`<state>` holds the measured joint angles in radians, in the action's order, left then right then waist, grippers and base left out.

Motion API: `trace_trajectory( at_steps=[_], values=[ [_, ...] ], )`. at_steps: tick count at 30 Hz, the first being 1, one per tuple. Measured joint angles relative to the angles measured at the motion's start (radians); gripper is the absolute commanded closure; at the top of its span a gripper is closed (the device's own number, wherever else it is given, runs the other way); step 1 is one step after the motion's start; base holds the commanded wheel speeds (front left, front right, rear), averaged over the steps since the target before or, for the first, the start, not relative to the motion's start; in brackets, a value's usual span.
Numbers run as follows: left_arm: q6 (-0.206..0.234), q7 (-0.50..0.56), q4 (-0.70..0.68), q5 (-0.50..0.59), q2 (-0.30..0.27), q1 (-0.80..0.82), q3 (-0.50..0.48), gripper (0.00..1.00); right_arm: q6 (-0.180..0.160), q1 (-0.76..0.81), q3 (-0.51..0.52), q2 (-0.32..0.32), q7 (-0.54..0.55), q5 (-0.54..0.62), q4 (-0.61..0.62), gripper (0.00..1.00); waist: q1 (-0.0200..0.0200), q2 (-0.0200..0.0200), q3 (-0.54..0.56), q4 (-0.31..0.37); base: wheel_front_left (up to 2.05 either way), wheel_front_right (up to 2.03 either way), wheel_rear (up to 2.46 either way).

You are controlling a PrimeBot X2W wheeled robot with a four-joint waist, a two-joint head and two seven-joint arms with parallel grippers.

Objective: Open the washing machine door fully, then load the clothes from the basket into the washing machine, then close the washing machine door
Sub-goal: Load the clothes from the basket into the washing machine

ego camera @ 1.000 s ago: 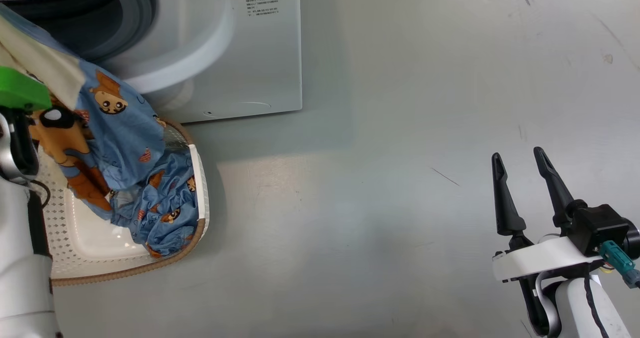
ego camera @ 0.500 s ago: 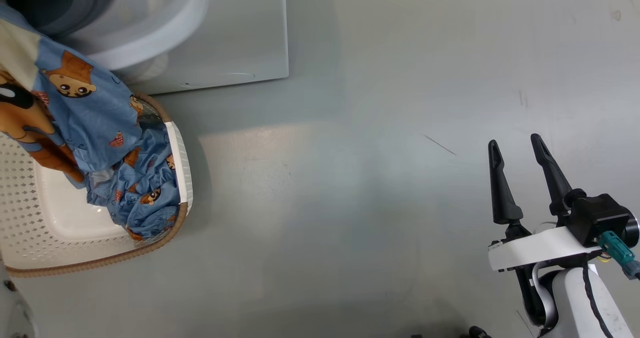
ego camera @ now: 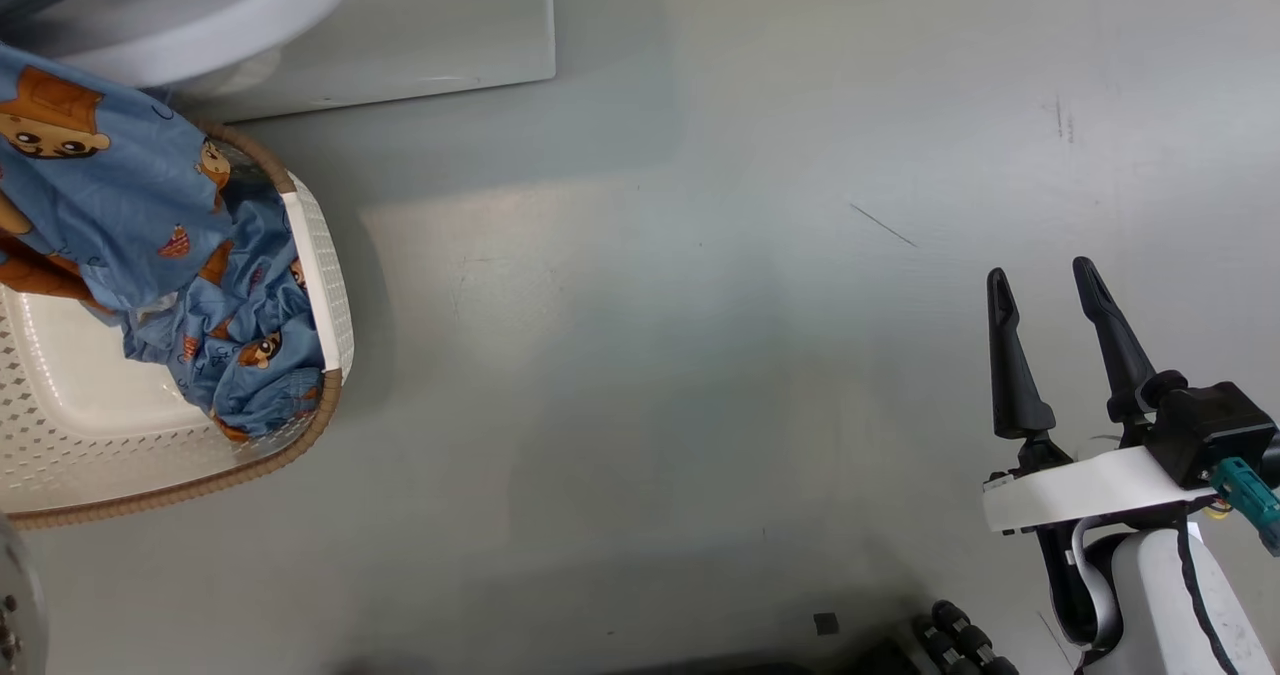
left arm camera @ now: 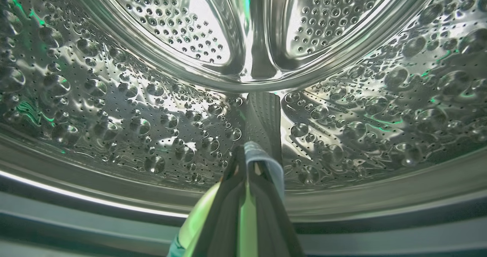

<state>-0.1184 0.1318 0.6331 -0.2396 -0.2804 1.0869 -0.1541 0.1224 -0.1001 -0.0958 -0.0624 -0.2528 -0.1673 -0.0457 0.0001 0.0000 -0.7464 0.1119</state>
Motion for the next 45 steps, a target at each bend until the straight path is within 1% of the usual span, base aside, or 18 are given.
trace_trajectory(
  at_steps=[6, 9, 16, 21, 25, 27, 32, 33, 34, 35, 40, 45],
  values=[
    [0.0, 0.006, 0.017, 0.0, -0.01, 0.043, 0.013, 1.0, 0.0, -0.015, -0.002, 0.001, 0.0, 0.0, 0.004, 0.0, 0.0, 0.0, -0.041, -0.002, 0.0, 0.0, 0.0],
    [0.0, -0.015, 0.016, 0.005, -0.02, 0.068, 0.028, 1.0, 0.0, -0.015, -0.007, 0.001, 0.0, 0.0, 0.006, 0.0, 0.0, 0.0, -0.06, -0.003, 0.0, 0.0, 0.0],
    [-0.002, -0.159, -0.01, 0.039, -0.028, 0.114, 0.059, 1.0, 0.0, -0.02, -0.013, 0.004, 0.0, -0.003, 0.005, 0.0, 0.0, 0.0, -0.088, 0.0, 0.0, 0.0, 0.0],
    [-0.004, -0.293, -0.056, 0.081, -0.065, 0.151, 0.086, 1.0, 0.0, -0.027, -0.017, 0.005, 0.0, -0.006, 0.005, 0.0, 0.0, 0.0, -0.098, 0.005, 0.0, 0.0, 0.0],
    [-0.005, -0.396, -0.082, 0.103, -0.069, 0.175, 0.119, 1.0, 0.0, -0.035, -0.017, 0.006, 0.0, -0.008, 0.004, 0.0, 0.0, 0.0, -0.104, 0.008, 0.0, 0.0, 0.0],
    [-0.005, -0.405, -0.08, 0.103, -0.069, 0.175, 0.125, 1.0, 0.0, -0.035, -0.019, 0.006, 0.0, -0.008, 0.002, 0.0, 0.0, 0.0, -0.105, 0.01, 0.0, 0.0, 0.0],
    [-0.005, -0.391, -0.038, 0.1, -0.064, 0.175, 0.125, 1.0, 0.0, -0.038, -0.019, 0.006, 0.0, -0.008, 0.001, 0.0, 0.0, 0.0, -0.105, 0.012, 0.0, 0.0, 0.0],
    [-0.005, -0.388, -0.013, 0.085, -0.051, 0.174, 0.115, 0.23, 0.0, -0.041, -0.019, 0.006, 0.0, -0.008, -0.001, 0.0, 0.0, 0.0, -0.104, 0.012, 0.0, 0.0, 0.0],
    [-0.005, -0.388, -0.013, 0.085, -0.051, 0.174, 0.115, 0.23, 0.0, -0.041, -0.019, 0.006, 0.0, -0.008, -0.001, 0.0, 0.0, 0.0, -0.104, 0.012, 0.0, 0.0, 0.0],
    [-0.005, -0.388, -0.004, 0.084, -0.049, 0.174, 0.117, 0.0, 0.0, -0.042, -0.019, 0.006, 0.0, -0.008, -0.002, 0.0, 0.0, 0.0, -0.103, 0.011, 0.0, 0.0, 0.0],
    [-0.005, -0.388, 0.047, 0.065, -0.017, 0.167, 0.098, 0.0, 0.0, -0.055, -0.013, 0.007, 0.0, -0.008, -0.009, 0.0, -0.0001, 0.0, -0.087, 0.003, 0.0, 0.0, 0.0],
    [-0.005, -0.388, 0.07, 0.062, -0.015, 0.162, 0.093, 0.0, 0.0, -0.056, -0.013, 0.007, 0.0, -0.008, -0.01, 0.0, -0.0001, 0.0, -0.073, -0.003, 0.0, 0.0, 0.0]
  ],
)
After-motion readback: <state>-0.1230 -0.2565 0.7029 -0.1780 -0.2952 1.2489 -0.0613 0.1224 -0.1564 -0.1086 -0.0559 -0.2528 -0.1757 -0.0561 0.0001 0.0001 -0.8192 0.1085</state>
